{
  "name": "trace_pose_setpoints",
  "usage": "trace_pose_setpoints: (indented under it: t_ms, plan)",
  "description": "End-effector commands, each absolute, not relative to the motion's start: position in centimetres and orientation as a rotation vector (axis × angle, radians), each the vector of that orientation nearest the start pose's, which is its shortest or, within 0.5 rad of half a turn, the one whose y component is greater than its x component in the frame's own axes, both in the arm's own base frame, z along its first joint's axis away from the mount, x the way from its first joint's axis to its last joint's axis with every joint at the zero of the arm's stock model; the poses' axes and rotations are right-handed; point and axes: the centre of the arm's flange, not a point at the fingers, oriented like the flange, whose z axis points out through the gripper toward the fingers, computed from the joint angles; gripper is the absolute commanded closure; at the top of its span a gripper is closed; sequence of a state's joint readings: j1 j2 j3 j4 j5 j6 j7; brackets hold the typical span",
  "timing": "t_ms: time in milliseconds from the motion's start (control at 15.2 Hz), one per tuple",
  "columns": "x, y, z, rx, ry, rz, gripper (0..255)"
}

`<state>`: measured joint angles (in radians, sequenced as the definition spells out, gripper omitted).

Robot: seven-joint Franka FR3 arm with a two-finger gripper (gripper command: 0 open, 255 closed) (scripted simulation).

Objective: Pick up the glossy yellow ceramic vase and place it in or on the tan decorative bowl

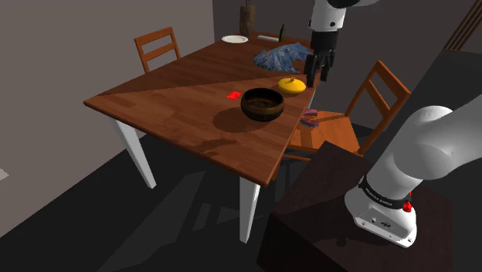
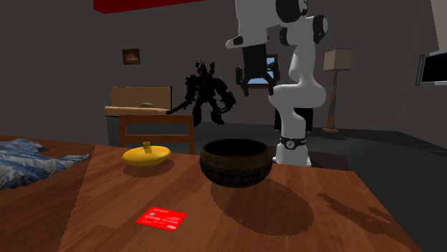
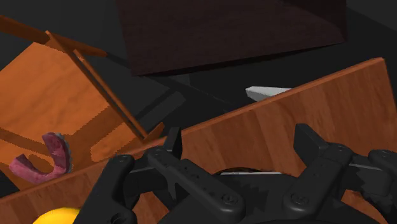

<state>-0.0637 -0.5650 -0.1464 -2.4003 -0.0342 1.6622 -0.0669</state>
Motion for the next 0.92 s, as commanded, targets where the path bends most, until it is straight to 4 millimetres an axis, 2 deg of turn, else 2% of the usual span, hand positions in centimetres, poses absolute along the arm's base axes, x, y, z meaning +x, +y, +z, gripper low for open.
trace_pose_setpoints:
  t_ms: [0, 858]
  plan:
    - [36.7, -10.5, 49.1, -3.07, 0.162, 0.249, 0]
    - [45.2, -23.1, 44.0, -3.123, 0.151, 0.169, 0]
